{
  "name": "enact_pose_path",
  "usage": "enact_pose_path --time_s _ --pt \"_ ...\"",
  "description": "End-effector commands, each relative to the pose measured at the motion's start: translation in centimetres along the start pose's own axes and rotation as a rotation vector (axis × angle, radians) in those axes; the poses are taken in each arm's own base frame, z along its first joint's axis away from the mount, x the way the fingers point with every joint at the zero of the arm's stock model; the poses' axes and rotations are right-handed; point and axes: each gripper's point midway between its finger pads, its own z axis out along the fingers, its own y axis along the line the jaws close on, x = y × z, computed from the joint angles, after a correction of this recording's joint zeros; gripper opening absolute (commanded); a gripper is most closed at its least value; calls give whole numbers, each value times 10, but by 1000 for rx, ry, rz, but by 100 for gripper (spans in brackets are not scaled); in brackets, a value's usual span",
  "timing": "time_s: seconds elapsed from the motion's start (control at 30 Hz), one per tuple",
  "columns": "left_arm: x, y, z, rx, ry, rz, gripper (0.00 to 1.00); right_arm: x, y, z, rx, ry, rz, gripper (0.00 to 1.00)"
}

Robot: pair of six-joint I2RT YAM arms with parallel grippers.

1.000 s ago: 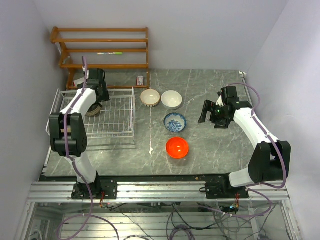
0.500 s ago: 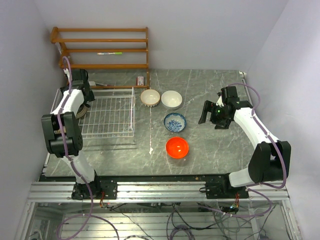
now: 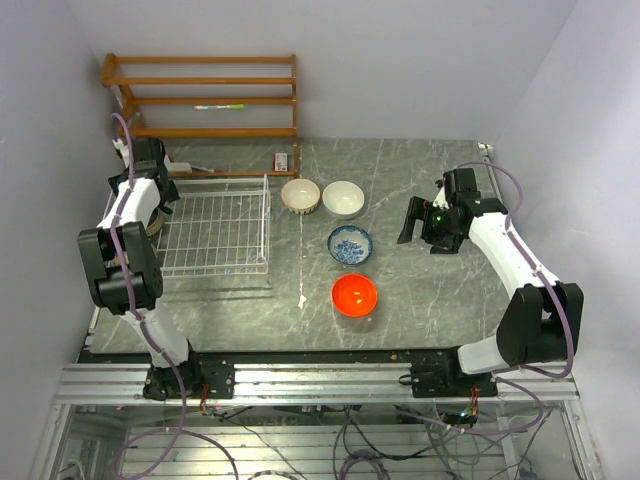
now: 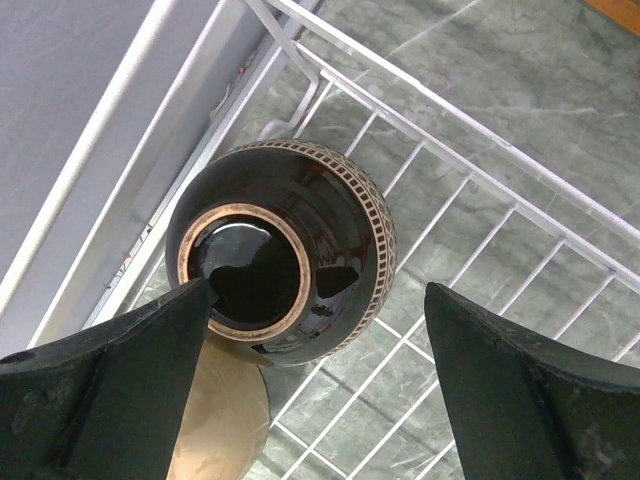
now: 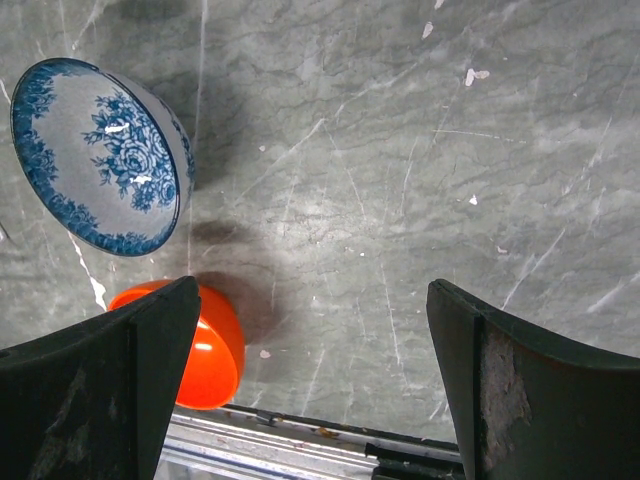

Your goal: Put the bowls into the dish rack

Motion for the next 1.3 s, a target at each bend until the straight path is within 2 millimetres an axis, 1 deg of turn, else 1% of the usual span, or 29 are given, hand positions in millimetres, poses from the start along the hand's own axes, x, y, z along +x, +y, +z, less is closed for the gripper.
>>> enact_pose_path --time_s 0.0,0.1,0.23,0.33,0.43,0.5,0.53,0.6,0.63,0.67,0.7,0.8,0.87,0.9,0.97,1.0,1.07,1.1,1.17,1.2,1.27 --pt "11 12 6 -24 55 -46 99 -6 -3 -3 15 -12 -6 96" --pt "6 14 -4 -2 42 -66 99 -7 -2 -3 15 -14 -6 96" --pt "-13 8 -32 95 -7 -97 99 -6 -1 0 5 -13 3 96" --pt "-34 -1 -65 210 -65 -110 99 -5 0 2 -4 -10 10 96" --pt "-52 -8 -106 320 -143 -107 99 -6 1 1 -8 -15 11 96" --pt "-57 -16 -130 383 -173 -101 99 -7 1 1 -7 -17 11 96" --pt "-57 -22 -141 420 -182 -91 99 -7 1 1 -5 -18 10 96" --pt "-57 -40 -169 495 -203 -63 99 -6 0 1 -3 -18 11 96" --pt "-57 -54 -186 546 -222 -38 99 -6 0 1 -3 -18 12 96" --pt "-56 -71 -206 604 -248 -10 99 -6 0 2 -1 -19 17 96" --pt "-50 -95 -230 679 -272 35 99 -6 0 2 -3 -21 19 96" --pt "-35 -152 -292 934 -336 173 99 -7 3 4 -18 -22 32 96" --pt "-22 -183 -324 1104 -374 263 99 -8 6 5 -36 -21 44 96" --pt "-15 -197 -334 1166 -381 324 99 -9 8 6 -41 -23 50 96" --pt "1 -224 -347 1222 -372 460 99 -12 11 6 -57 -31 61 96" --pt "12 -238 -349 1229 -360 534 99 -13 13 6 -65 -34 62 96" --pt "29 -261 -347 1217 -318 642 99 -15 15 7 -73 -38 67 96" --pt "40 -276 -339 1220 -285 679 96 -17 16 7 -76 -40 68 96" --pt "49 -295 -329 1235 -261 716 92 -18 18 7 -82 -41 70 96" --pt "54 -303 -321 1235 -252 732 90 -19 18 7 -86 -40 72 96" --pt "72 -317 -303 1243 -213 795 87 -21 19 6 -89 -45 72 96"
